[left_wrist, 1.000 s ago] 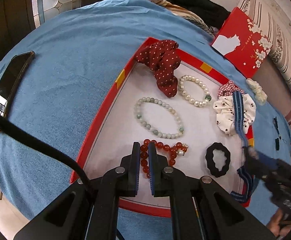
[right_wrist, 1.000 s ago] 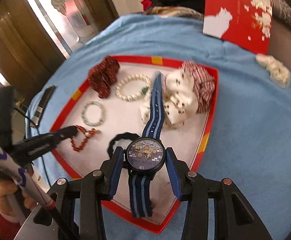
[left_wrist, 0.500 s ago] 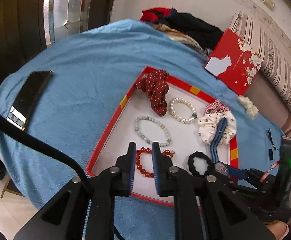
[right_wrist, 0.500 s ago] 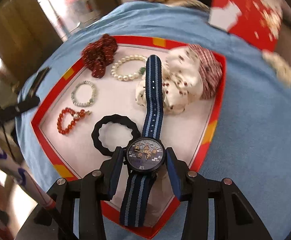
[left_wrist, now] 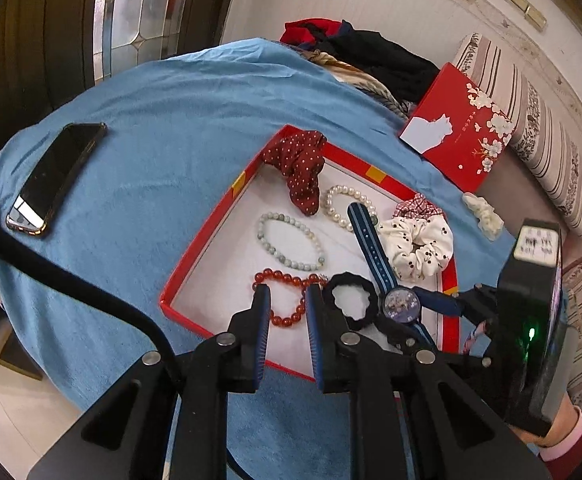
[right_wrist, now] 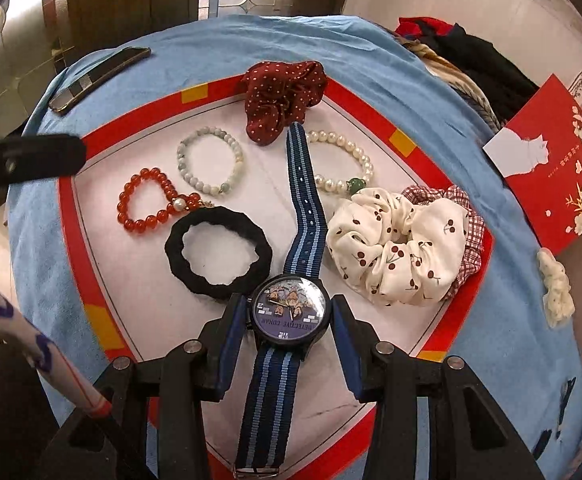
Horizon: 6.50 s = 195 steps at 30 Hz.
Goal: Organize jewelry
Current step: 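Lower the watch into the tray and open the right tool, then move both tools from the tray toward the black hair ties on the sheet, then grasp a black hair tie with the left tool while the right grasps another, then carry both black hair ties over the tray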
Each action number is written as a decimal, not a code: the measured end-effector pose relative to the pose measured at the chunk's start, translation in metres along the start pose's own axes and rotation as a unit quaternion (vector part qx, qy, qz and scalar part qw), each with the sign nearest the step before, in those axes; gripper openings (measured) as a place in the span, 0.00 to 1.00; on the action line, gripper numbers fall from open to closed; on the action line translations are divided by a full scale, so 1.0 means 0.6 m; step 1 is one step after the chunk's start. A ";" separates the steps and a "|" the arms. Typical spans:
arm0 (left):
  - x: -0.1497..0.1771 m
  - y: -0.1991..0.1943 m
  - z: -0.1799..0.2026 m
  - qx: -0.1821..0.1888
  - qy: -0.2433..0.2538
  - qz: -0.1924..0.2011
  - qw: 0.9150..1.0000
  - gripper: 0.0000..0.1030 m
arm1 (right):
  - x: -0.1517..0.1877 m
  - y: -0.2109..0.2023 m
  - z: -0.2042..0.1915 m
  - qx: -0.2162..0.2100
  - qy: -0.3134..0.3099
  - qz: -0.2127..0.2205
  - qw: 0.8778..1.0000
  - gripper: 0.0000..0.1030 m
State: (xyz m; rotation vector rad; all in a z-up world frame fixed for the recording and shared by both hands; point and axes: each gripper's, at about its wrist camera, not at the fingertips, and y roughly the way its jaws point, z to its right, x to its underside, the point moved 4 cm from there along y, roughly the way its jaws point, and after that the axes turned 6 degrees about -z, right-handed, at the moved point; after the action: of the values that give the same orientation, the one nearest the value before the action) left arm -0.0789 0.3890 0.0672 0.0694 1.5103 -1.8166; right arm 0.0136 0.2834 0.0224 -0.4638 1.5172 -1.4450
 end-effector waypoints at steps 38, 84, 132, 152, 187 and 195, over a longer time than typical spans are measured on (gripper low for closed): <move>0.172 0.003 0.326 0.072 0.133 -0.074 0.986 0.46 | 0.564 -0.194 0.468 0.061 0.489 0.028 0.870 0.59; 0.266 0.097 0.450 0.098 0.187 -0.149 0.966 0.46 | 0.580 -0.172 0.471 -0.070 0.470 0.069 0.877 0.31; 0.208 0.096 0.469 0.166 0.170 -0.126 0.963 0.04 | 0.461 -0.181 0.516 -0.113 0.414 0.076 0.900 0.06; 0.164 -0.020 0.233 0.122 0.059 -0.057 0.989 0.04 | 0.383 -0.212 0.277 -0.129 0.344 0.073 0.927 0.06; -0.101 0.087 -0.014 0.028 -0.014 -0.028 0.999 0.04 | 0.054 -0.064 -0.040 -0.213 0.142 0.020 0.966 0.06; -0.198 0.164 0.062 0.033 0.045 -0.047 0.997 0.04 | 0.057 -0.060 -0.046 -0.205 0.142 0.030 0.968 0.06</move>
State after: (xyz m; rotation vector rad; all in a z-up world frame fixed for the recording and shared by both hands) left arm 0.0769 0.4159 0.0555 0.1152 1.5373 -1.9621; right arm -0.0367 0.2631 0.0387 -0.4620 2.0604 -1.1838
